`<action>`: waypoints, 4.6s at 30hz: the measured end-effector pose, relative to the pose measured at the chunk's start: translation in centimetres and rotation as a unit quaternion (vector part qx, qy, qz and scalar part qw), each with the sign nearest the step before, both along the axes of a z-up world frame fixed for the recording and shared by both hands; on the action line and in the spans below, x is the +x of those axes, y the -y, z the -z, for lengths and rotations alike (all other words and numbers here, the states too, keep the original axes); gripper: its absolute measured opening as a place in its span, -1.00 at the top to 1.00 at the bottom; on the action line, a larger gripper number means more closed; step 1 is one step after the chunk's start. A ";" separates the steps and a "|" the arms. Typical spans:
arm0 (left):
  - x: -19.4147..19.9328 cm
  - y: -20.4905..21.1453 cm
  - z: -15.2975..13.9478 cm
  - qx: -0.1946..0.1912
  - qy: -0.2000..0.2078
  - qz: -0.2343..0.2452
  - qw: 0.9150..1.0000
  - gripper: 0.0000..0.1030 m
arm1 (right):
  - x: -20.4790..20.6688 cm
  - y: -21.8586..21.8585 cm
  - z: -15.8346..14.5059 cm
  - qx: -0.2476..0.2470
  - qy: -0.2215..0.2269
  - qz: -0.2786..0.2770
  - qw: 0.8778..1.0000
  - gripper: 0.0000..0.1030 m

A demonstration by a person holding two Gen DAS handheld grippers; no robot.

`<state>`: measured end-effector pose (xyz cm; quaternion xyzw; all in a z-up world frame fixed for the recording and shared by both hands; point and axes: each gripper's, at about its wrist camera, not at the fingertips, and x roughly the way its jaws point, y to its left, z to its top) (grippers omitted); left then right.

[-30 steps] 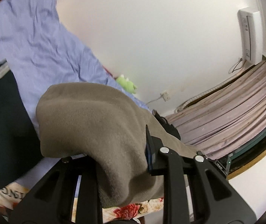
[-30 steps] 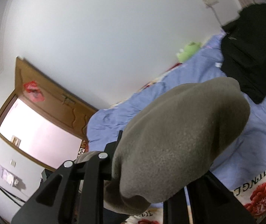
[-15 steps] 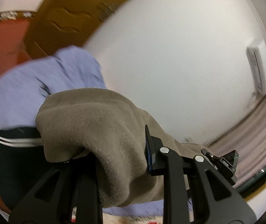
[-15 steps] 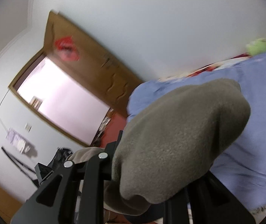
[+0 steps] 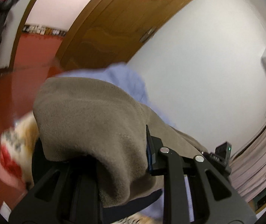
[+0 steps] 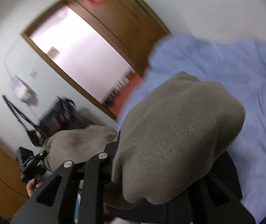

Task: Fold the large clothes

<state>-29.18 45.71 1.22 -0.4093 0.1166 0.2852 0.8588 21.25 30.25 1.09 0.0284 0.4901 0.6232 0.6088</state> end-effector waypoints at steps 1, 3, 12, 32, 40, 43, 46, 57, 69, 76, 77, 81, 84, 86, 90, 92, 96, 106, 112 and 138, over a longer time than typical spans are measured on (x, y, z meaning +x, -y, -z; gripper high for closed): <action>0.0 0.7 3.5 -0.035 -0.009 0.004 0.999 0.58 | 0.5 1.0 3.3 -0.030 -0.009 0.008 0.999 0.62; 0.2 2.4 9.0 -0.079 -0.026 0.011 0.996 0.58 | 1.3 3.6 8.6 -0.072 -0.027 0.020 0.997 0.62; -1.3 8.4 25.2 -0.215 -0.034 -0.005 0.976 0.37 | 2.7 10.0 17.9 -0.091 -0.099 0.065 0.989 0.02; 1.7 10.8 15.3 -0.029 -0.206 0.051 0.977 -0.43 | -3.9 9.6 7.5 -0.114 0.148 0.021 0.982 0.27; 6.6 6.0 19.5 -0.049 -0.250 0.052 0.966 -0.32 | -2.7 1.9 15.2 -0.207 0.135 0.032 0.968 0.57; 7.4 4.3 20.6 -0.062 -0.252 0.061 0.964 -0.32 | -1.6 -0.1 16.6 -0.224 0.122 0.032 0.966 0.60; 8.0 2.8 21.2 -0.070 -0.259 0.063 0.961 -0.33 | -1.2 -2.2 17.2 -0.244 0.125 0.034 0.961 0.60; 4.9 7.7 15.4 -0.032 -0.238 0.043 0.970 -0.57 | -5.7 4.8 9.5 -0.165 0.151 0.006 0.975 -0.31; 4.5 17.4 7.2 0.082 -0.225 0.023 0.971 -0.77 | -15.6 12.5 4.1 -0.096 0.182 -0.064 0.977 -0.81; 6.0 20.9 7.2 0.098 -0.225 0.033 0.969 -0.77 | -18.5 15.4 3.8 -0.076 0.191 -0.057 0.977 -0.90; 6.1 21.1 7.2 0.097 -0.225 0.031 0.969 -0.77 | -18.5 15.7 3.8 -0.072 0.195 -0.050 0.977 -0.90; 6.5 22.1 8.0 0.089 -0.224 0.039 0.970 -0.77 | -18.1 16.3 3.9 -0.068 0.180 -0.041 0.980 -0.90; 6.5 22.6 8.2 0.099 -0.232 0.025 0.967 -0.77 | -18.2 16.2 3.8 -0.062 0.183 -0.043 0.980 -0.90; 6.4 22.8 8.5 0.099 -0.231 0.025 0.968 -0.77 | -18.4 16.0 3.8 -0.061 0.190 -0.047 0.979 -0.90; 6.4 22.7 8.6 0.095 -0.231 0.026 0.968 -0.77 | -18.8 15.8 4.0 -0.057 0.198 -0.044 0.977 -0.90; 6.4 22.8 8.4 0.102 -0.232 0.023 0.967 -0.77 | -18.8 15.8 4.2 -0.054 0.196 -0.042 0.978 -0.90; 6.2 23.0 8.1 0.107 -0.225 0.019 0.968 -0.77 | -18.9 15.8 4.7 -0.050 0.190 -0.039 0.980 -0.90; 5.8 22.9 7.9 0.109 -0.226 0.011 0.968 -0.77 | -19.1 15.4 4.7 -0.045 0.181 -0.037 0.982 -0.90; 5.8 22.9 7.9 0.110 -0.226 0.011 0.968 -0.77 | -19.3 15.1 4.6 -0.042 0.184 -0.042 0.981 -0.90; 5.5 22.6 8.0 0.106 -0.227 0.014 0.968 -0.77 | -19.4 15.0 4.3 -0.040 0.179 -0.040 0.982 -0.90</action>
